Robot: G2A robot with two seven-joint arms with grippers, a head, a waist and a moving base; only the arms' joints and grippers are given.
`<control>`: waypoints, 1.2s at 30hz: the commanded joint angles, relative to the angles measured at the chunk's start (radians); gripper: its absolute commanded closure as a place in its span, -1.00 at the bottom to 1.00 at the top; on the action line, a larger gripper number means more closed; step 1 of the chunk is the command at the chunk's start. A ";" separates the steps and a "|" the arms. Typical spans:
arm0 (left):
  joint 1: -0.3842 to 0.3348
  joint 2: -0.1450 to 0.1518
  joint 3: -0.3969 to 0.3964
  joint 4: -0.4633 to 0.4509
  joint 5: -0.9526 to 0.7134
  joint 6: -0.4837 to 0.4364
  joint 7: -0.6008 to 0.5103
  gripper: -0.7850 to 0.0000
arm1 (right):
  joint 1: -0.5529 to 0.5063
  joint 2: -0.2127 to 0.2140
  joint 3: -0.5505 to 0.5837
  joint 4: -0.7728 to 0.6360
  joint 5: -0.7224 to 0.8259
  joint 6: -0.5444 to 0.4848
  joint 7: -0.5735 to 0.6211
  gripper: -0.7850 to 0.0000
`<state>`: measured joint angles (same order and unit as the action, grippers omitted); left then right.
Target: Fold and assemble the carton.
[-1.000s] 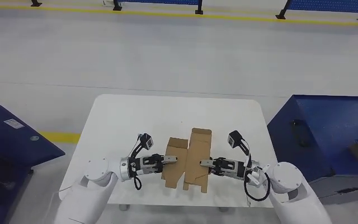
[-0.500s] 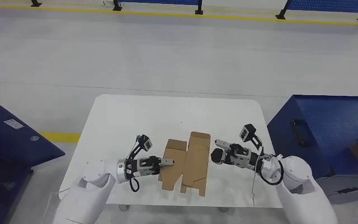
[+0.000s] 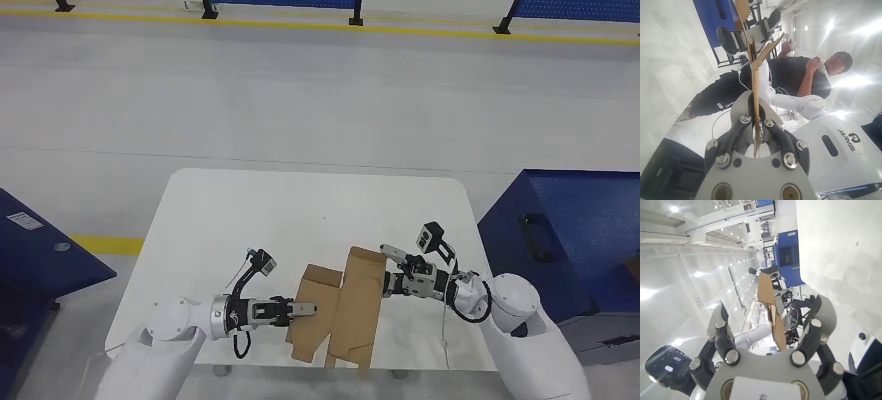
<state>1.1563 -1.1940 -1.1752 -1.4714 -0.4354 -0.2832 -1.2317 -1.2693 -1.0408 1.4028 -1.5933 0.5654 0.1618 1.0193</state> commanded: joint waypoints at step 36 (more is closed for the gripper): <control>-0.003 0.028 -0.091 0.058 -0.038 -0.050 0.044 -1.00 | -0.063 0.013 0.111 -0.137 -0.080 -0.129 -0.211 1.00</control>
<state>1.1531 -1.1664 -1.2662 -1.4129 -0.4738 -0.3331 -1.1882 -1.3320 -1.0279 1.5134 -1.7307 0.4855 0.0326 0.8084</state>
